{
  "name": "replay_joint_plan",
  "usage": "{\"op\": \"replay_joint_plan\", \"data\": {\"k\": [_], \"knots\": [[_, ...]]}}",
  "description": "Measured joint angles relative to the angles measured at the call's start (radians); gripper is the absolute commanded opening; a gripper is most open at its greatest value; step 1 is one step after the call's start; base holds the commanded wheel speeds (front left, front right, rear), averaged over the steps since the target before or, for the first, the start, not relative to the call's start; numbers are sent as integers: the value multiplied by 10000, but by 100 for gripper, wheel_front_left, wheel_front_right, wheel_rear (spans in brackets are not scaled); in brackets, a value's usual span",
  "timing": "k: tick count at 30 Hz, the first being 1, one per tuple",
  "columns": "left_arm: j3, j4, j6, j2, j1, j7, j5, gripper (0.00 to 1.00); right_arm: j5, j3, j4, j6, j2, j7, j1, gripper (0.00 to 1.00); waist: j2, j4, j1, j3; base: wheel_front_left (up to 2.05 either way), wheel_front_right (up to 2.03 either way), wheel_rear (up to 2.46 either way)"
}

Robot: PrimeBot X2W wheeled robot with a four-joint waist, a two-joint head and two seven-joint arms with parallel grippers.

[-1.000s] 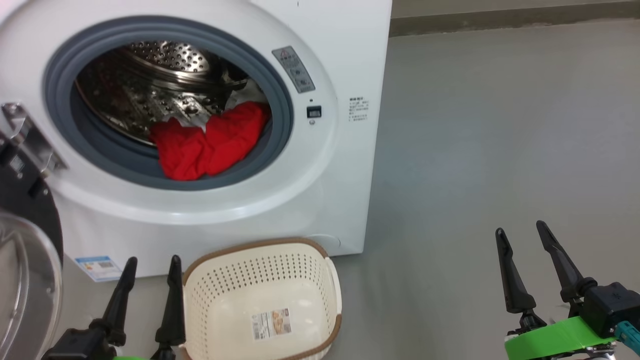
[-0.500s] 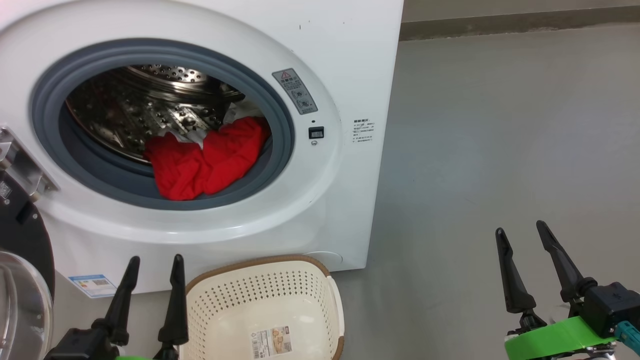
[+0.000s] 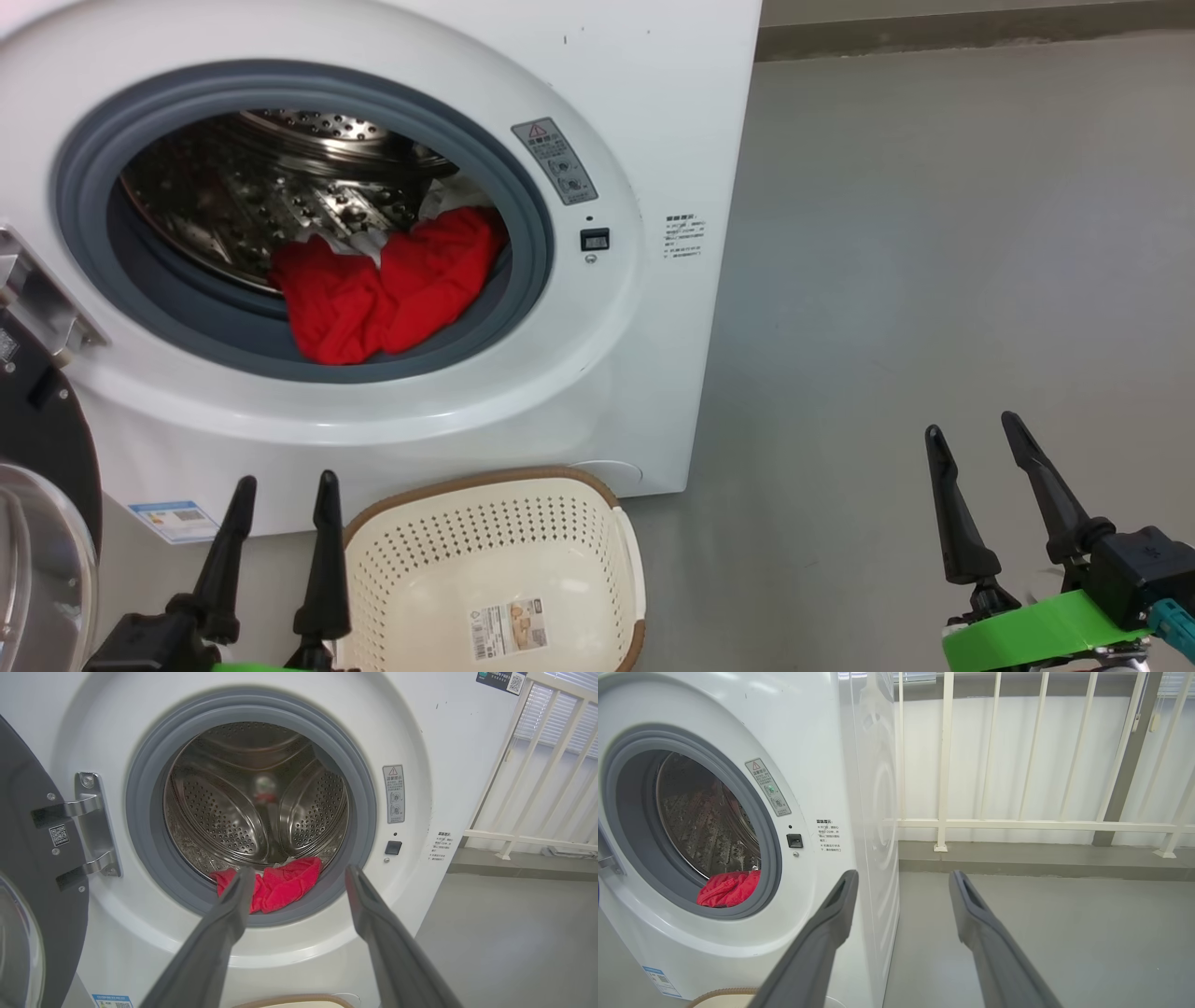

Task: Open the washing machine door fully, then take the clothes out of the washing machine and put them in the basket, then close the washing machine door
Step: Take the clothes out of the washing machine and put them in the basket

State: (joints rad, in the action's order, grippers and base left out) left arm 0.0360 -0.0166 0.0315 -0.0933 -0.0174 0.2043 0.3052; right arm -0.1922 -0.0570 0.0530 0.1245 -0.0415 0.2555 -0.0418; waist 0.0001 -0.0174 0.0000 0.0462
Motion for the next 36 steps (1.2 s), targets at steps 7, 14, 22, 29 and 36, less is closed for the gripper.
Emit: {"op": "replay_joint_plan", "data": {"k": [7, 14, 22, 29, 36], "knots": [[125, 268, 44, 65, 102, 10, 50, 100, 40, 29, 10, 0, 0, 0, 13, 100, 0, 183, 0, 56, 0, 0, 0], [307, 637, 44, 109, 945, -2, 59, 100, 173, 71, -10, 0, 0, 0, 39, 100, 0, 377, 0, 320, 0, 0, 0], [318, 1212, 36, 157, 2080, 13, 316, 100, 192, 176, -35, 0, -2, 0, 446, 100, 0, 509, 0, 938, 0, 0, 0], [314, 1672, 33, 236, 3033, 176, 382, 100, 334, 255, -77, 0, -4, 0, 600, 100, 0, 595, 0, 1465, 0, 0, 0], [311, 2330, 21, 232, 4340, 265, 380, 100, 458, 337, -209, 0, -8, 0, 1126, 100, 0, 635, 0, 2170, 0, 0, 0]]}}
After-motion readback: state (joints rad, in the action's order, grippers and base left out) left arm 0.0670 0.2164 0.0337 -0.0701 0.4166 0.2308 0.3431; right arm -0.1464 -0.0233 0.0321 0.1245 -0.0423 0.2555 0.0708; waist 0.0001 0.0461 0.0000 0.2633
